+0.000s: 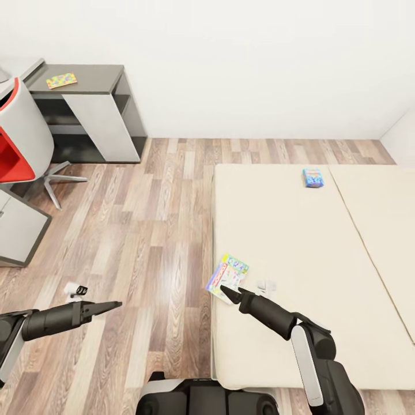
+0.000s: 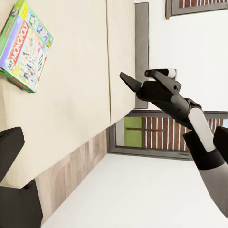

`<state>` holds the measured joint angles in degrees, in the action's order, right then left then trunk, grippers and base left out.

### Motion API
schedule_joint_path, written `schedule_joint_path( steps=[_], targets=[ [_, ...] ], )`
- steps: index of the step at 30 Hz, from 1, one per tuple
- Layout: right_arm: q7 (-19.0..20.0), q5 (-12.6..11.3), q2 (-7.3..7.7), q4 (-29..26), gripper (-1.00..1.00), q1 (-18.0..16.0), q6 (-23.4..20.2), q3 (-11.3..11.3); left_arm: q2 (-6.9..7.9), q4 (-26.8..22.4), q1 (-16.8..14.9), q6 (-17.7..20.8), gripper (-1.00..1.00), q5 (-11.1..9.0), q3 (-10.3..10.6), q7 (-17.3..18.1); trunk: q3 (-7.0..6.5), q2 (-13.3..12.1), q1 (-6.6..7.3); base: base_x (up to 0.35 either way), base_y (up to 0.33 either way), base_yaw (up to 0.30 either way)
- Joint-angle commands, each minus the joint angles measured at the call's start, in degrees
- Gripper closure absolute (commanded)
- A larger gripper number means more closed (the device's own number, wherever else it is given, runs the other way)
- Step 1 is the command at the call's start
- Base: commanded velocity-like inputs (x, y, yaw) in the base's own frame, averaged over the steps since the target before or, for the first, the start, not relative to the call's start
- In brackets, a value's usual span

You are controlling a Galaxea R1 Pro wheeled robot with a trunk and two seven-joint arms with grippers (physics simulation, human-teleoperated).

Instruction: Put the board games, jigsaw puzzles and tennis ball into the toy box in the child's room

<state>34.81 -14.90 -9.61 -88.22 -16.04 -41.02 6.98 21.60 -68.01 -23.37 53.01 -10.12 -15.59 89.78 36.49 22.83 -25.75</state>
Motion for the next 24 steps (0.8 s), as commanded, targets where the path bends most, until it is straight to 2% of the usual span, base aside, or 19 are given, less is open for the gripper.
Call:
schedule_joint_path(
  steps=[1,7,24],
  targets=[
    [0.2,-0.1,-0.13,0.0,-1.0,0.0,-0.4,0.1,0.0,0.0,0.0,0.6,-1.0,0.0,-0.1,0.2,-0.02,0.1,-0.03,0.0,0.0,-0.134],
    [0.2,-0.1,-0.23,0.0,-1.0,0.0,-0.4,0.1,-0.06,0.1,0.0,0.6,-1.0,0.0,-0.2,0.2,-0.55,0.1,-0.03,0.0,0.0,-0.09],
    [0.2,0.0,-0.39,0.0,-1.0,0.0,-0.2,0.0,0.01,0.1,0.0,0.6,-1.0,0.0,-0.2,0.2,-2.15,0.1,-0.03,0.0,0.0,-0.004]
  ],
)
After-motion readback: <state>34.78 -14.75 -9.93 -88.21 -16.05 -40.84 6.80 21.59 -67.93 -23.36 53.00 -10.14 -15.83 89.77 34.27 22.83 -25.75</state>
